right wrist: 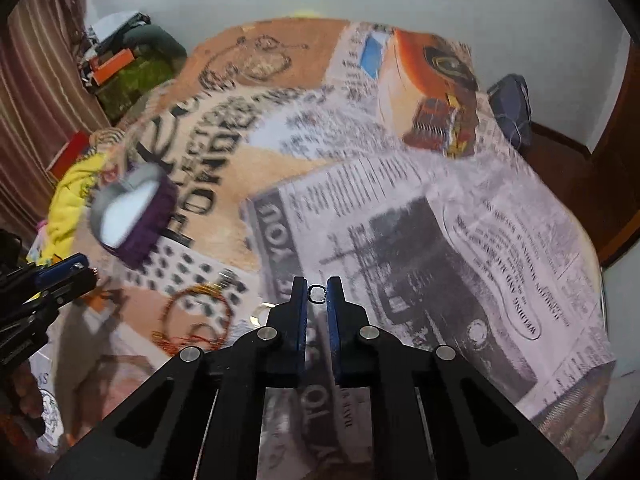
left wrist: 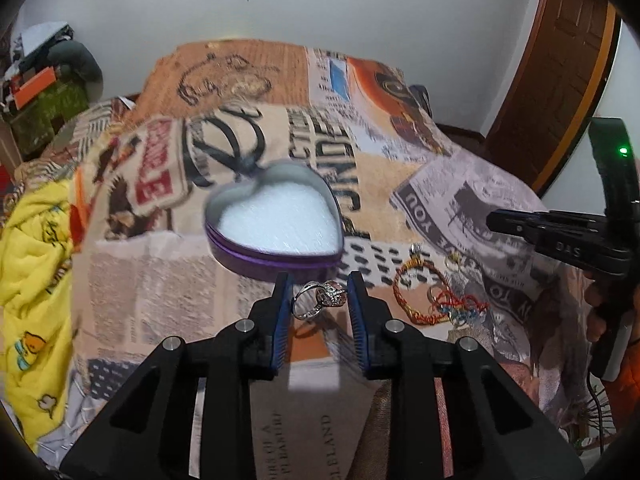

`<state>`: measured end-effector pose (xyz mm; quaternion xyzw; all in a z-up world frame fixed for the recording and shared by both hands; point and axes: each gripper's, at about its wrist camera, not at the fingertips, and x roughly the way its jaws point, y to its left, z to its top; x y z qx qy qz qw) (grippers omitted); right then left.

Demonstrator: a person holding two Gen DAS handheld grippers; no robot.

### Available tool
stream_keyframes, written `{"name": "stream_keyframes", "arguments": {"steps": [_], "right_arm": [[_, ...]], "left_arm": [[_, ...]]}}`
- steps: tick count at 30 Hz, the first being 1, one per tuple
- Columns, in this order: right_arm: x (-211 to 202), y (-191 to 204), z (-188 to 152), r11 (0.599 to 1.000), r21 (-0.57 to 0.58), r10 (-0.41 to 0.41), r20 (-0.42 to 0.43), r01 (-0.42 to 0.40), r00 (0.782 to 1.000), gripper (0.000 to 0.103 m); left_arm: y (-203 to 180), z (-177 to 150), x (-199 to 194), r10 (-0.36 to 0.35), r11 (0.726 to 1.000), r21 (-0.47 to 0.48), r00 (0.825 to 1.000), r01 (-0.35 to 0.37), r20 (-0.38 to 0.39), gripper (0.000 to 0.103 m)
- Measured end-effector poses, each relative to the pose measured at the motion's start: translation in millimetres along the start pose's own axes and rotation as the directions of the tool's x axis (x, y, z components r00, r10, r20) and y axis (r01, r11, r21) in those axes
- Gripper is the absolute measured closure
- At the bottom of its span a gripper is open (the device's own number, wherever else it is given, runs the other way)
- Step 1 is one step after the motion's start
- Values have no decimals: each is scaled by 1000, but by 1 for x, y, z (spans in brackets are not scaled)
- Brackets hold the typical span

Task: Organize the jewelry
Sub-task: 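Carry both rings over the heart tin and open both grippers to drop them in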

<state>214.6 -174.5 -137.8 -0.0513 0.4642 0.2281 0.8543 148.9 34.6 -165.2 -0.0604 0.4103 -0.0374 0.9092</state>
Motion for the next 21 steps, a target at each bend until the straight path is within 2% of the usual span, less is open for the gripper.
{"name": "stream_keyframes", "arguments": {"steps": [13, 21], "right_arm": [[-47, 60, 32, 993, -68, 104, 161, -94, 982, 94], [-41, 95, 45, 982, -102, 175, 180, -159, 968, 94]], "left_arm": [[20, 36, -43, 38, 999, 12, 988, -40, 147, 76], [39, 47, -42, 31, 999, 10, 987, -33, 159, 76]]}}
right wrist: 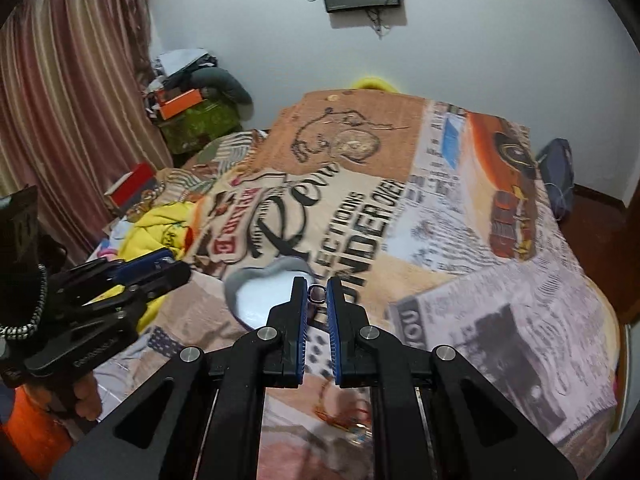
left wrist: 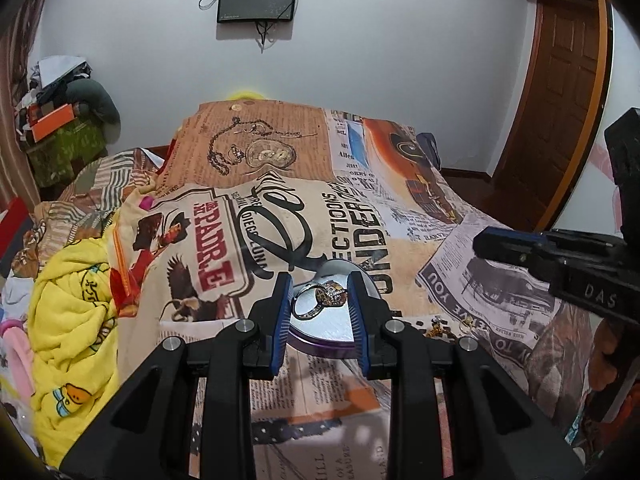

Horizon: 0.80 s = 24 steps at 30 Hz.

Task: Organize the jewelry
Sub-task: 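Carry both rings over the heart tin and open both grippers to drop them in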

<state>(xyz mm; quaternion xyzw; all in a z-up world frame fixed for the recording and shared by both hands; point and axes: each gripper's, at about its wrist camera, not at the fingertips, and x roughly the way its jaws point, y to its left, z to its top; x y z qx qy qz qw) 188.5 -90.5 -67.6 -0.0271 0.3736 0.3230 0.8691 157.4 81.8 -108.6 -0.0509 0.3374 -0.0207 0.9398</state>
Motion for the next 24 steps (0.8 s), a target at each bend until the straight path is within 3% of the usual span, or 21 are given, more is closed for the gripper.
{"name": "stream_keyframes", "arguments": {"steps": [17, 24], "right_arm": [[78, 19, -10, 995, -45, 75, -180, -84, 981, 94], [90, 21, -10, 992, -89, 66, -210, -86, 975, 94]], "left_arm": [[16, -6, 63, -102, 994, 13, 982, 105, -160, 76], [19, -6, 69, -108, 993, 20, 979, 113, -171, 76]]}}
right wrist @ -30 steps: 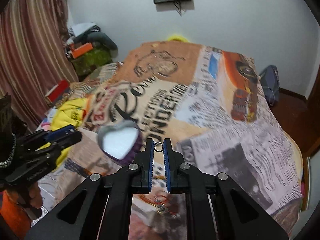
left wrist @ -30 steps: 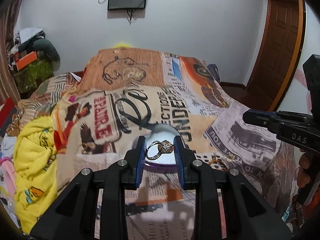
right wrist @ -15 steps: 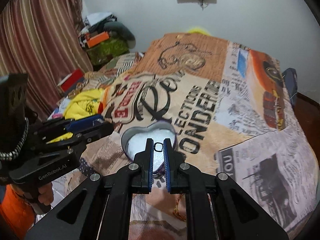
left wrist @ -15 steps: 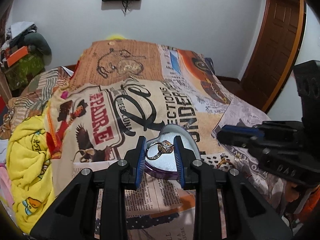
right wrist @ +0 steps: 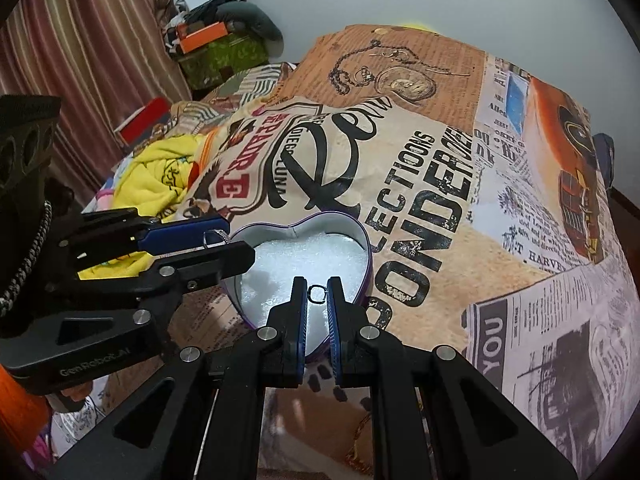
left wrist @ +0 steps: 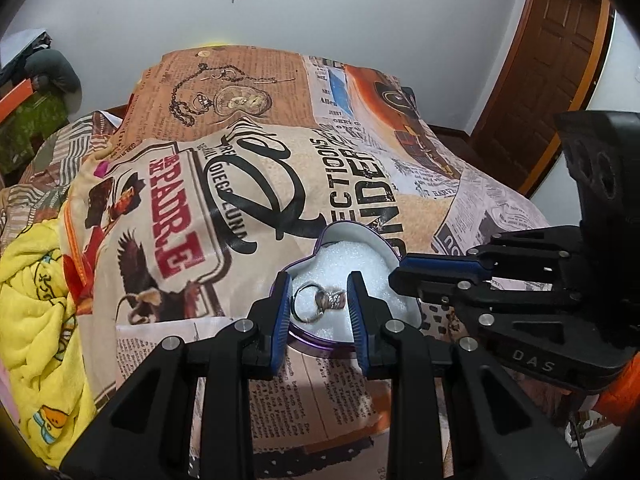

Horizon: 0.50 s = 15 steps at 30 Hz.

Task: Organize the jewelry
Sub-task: 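Carry both rings over the heart tin and open both grippers to drop them in, then withdraw both open grippers from the tin toward the remaining jewelry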

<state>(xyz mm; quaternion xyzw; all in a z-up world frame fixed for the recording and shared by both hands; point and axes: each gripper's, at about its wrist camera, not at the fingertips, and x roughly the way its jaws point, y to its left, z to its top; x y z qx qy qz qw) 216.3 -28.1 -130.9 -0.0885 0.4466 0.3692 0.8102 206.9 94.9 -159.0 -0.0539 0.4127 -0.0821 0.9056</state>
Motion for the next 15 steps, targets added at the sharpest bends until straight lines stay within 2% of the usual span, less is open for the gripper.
{"name": "stream_keyframes", "arguments": {"steps": [5, 7, 9, 11, 13, 15], "right_arm": [[6, -1, 1, 1000, -22, -11, -12, 11, 1000, 94], [7, 0, 2, 999, -33, -26, -19, 25, 1000, 94], [7, 2, 1, 998, -44, -37, -23, 36, 999, 94], [8, 4, 2, 998, -50, -48, -29, 46, 998, 88], [6, 6, 2, 997, -51, -61, -28, 60, 998, 75], [2, 7, 2, 996, -50, -69, -14, 69, 997, 69]], "left_arm": [[1, 3, -4, 34, 999, 12, 999, -34, 10, 72], [2, 4, -9, 58, 998, 13, 998, -58, 27, 62], [3, 5, -16, 81, 997, 12, 996, -82, 47, 60], [6, 5, -23, 93, 996, 3, 994, -94, 58, 59], [8, 6, -30, 99, 995, -9, 993, -98, 69, 59], [10, 6, -37, 113, 994, -17, 990, -112, 81, 55]]}}
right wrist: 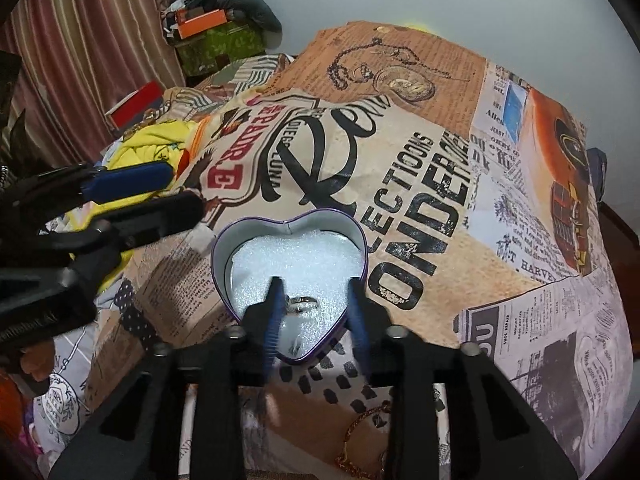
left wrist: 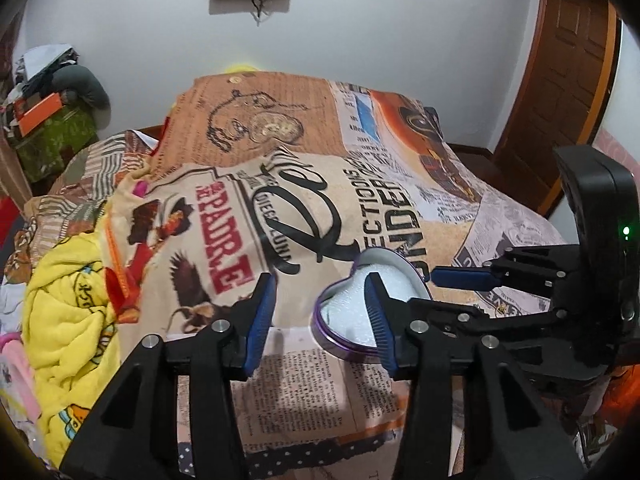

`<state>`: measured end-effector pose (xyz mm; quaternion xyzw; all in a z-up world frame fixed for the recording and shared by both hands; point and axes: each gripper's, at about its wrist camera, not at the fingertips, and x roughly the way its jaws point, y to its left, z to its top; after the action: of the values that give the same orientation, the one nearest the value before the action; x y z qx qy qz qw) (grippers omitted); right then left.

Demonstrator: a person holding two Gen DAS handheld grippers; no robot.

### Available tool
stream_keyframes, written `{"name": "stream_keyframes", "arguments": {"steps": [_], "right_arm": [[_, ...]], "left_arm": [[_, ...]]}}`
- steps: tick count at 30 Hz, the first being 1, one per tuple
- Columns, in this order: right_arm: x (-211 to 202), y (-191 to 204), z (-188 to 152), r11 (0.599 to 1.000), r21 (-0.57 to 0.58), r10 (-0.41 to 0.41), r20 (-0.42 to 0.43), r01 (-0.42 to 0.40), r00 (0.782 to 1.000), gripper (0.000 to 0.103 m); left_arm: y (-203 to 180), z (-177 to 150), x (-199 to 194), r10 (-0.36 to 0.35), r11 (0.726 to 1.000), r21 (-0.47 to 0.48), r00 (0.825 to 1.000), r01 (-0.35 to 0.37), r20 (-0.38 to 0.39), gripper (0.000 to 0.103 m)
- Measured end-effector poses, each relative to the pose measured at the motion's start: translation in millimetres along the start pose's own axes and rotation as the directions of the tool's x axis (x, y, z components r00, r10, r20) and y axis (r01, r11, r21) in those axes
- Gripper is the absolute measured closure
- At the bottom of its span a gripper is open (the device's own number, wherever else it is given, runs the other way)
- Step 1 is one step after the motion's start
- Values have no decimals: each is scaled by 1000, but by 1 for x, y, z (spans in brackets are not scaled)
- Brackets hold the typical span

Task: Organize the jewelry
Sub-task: 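Withdraw both open grippers from the tin toward the remaining jewelry, then grasp the orange beaded bracelet with the left gripper while the right gripper grasps a gold ring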

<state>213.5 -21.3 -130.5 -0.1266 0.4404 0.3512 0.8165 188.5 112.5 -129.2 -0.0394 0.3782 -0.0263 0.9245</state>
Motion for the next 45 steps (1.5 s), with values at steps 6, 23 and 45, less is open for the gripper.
{"name": "stream_keyframes", "arguments": {"steps": [6, 23, 45], "right_arm": [[-16, 2, 0, 1000, 2, -16, 29, 16, 999, 69], [-79, -20, -29, 993, 91, -86, 102, 77, 991, 69], [-99, -103, -114, 949, 284, -145, 1, 139, 989, 69]], "left_arm": [[3, 1, -16, 19, 1000, -15, 1000, -19, 21, 53], [-41, -10, -48, 1, 1000, 8, 1000, -1, 28, 46], [-113, -57, 33, -121, 992, 14, 966, 127, -229, 60]]}}
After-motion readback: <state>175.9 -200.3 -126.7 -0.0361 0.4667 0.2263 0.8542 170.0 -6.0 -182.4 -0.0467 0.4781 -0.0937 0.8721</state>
